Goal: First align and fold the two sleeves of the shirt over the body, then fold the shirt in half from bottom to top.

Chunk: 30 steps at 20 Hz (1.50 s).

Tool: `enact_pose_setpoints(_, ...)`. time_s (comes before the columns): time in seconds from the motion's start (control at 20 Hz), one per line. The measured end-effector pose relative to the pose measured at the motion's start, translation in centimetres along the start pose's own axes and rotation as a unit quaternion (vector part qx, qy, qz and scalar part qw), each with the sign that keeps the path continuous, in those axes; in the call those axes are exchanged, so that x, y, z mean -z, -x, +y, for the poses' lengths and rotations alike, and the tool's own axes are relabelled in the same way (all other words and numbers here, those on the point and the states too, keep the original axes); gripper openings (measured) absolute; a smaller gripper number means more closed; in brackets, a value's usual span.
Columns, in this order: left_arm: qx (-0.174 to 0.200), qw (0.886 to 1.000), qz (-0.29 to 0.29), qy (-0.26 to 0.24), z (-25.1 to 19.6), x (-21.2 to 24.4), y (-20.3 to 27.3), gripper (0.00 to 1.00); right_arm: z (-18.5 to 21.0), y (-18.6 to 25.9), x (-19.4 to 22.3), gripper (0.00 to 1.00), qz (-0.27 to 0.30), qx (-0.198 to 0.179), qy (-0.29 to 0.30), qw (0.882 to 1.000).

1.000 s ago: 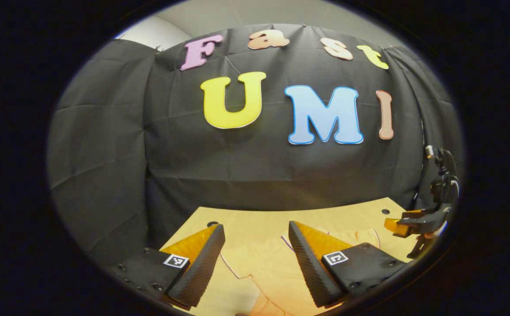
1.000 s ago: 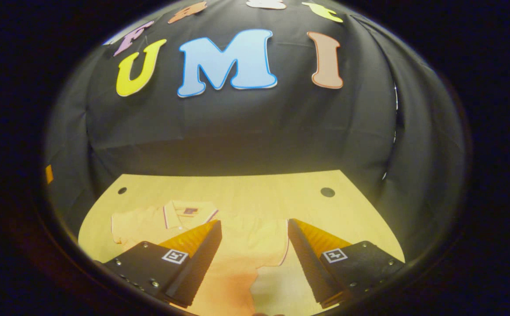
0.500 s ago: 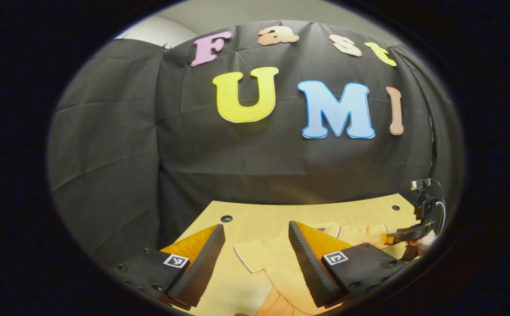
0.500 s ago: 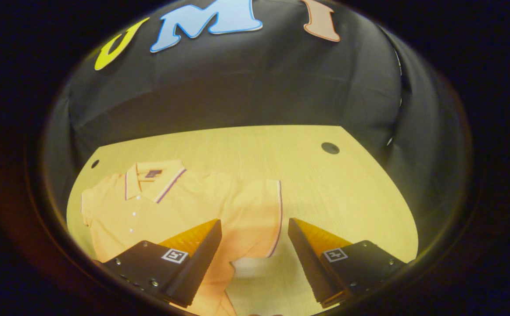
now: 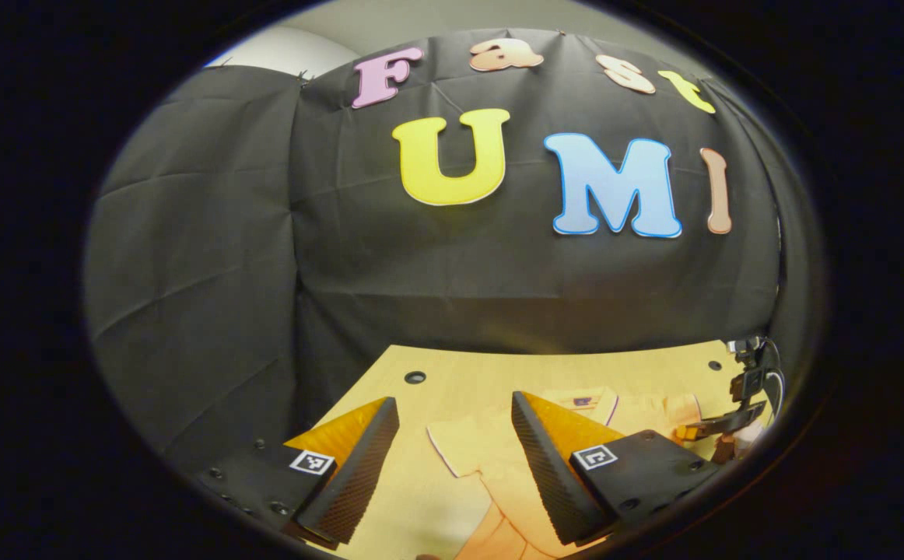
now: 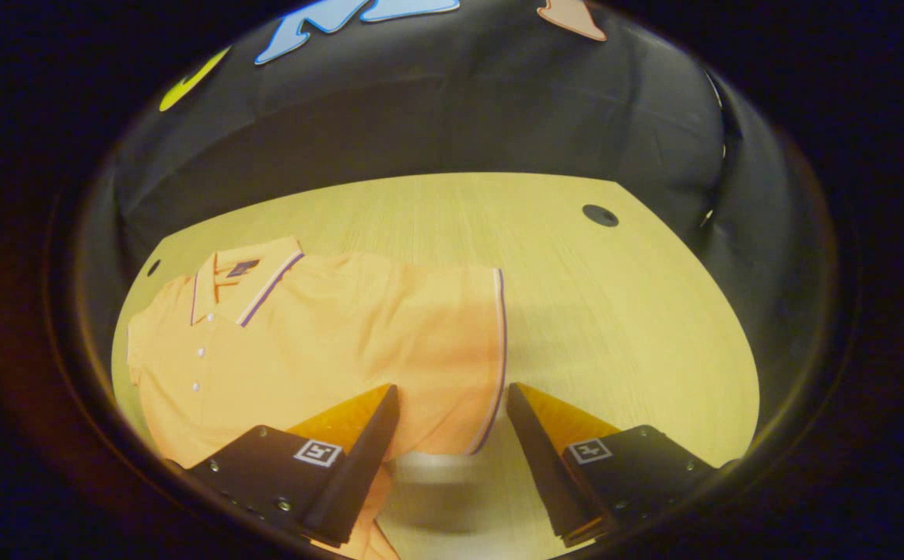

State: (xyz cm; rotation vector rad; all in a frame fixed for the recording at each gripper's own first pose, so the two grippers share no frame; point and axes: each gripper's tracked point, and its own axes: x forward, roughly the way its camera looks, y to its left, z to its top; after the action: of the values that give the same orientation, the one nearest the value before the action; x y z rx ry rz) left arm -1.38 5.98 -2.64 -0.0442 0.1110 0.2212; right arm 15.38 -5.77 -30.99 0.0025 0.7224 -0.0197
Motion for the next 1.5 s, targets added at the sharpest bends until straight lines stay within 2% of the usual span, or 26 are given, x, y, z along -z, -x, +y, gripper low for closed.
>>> enact_pose_setpoints(0.1,-0.001,1.0,0.002,0.003,-0.1,0.1,0.0,0.95,0.0,0.2,0.0,0.87,-0.004,-0.004,-0.002,1.0)
enact_pose_setpoints(0.15,-0.001,1.0,0.002,0.005,-0.3,0.2,-0.1,0.95,0.0,0.6,-0.1,0.66,-0.004,-0.006,-0.004,1.0)
enact_pose_setpoints(0.25,-0.002,1.0,0.004,0.006,-0.4,0.3,-0.1,0.95,0.1,0.3,-0.3,0.58,-0.002,-0.016,-0.01,1.0)
enact_pose_setpoints(0.35,-0.002,1.0,0.005,0.007,-0.5,0.5,0.0,0.96,0.1,0.1,-0.5,0.21,0.005,-0.012,-0.023,1.0)
enact_pose_setpoints(0.4,-0.002,1.0,0.005,0.008,-0.5,0.5,0.0,0.95,0.5,0.0,-0.3,0.21,0.008,-0.018,-0.029,0.999)
enact_pose_setpoints(0.45,-0.002,1.0,0.006,0.008,-0.5,0.5,0.0,0.95,0.4,0.2,-0.8,0.02,0.008,-0.013,-0.032,0.999)
enact_pose_setpoints(0.6,-0.005,1.0,0.007,0.007,-0.2,0.6,0.0,0.96,0.6,0.1,-0.9,0.01,0.013,-0.003,-0.017,1.0)
enact_pose_setpoints(0.8,-0.011,1.0,0.006,0.009,0.5,0.7,0.2,0.96,2.0,1.2,-3.8,0.01,-0.02,-0.002,0.008,1.0)
enact_pose_setpoints(1.15,-0.026,0.999,0.008,0.018,2.1,1.3,0.6,0.96,10.5,3.2,-7.1,0.01,-0.067,-0.061,0.114,0.989)
enact_pose_setpoints(1.3,-0.034,0.999,0.011,0.02,3.1,1.8,0.8,0.95,14.3,3.6,-6.5,0.01,-0.066,-0.09,0.145,0.983)
enact_pose_setpoints(1.5,-0.044,0.999,0.017,0.02,4.1,2.4,0.9,0.96,16.8,3.2,-5.0,0.01,-0.051,-0.106,0.168,0.979)
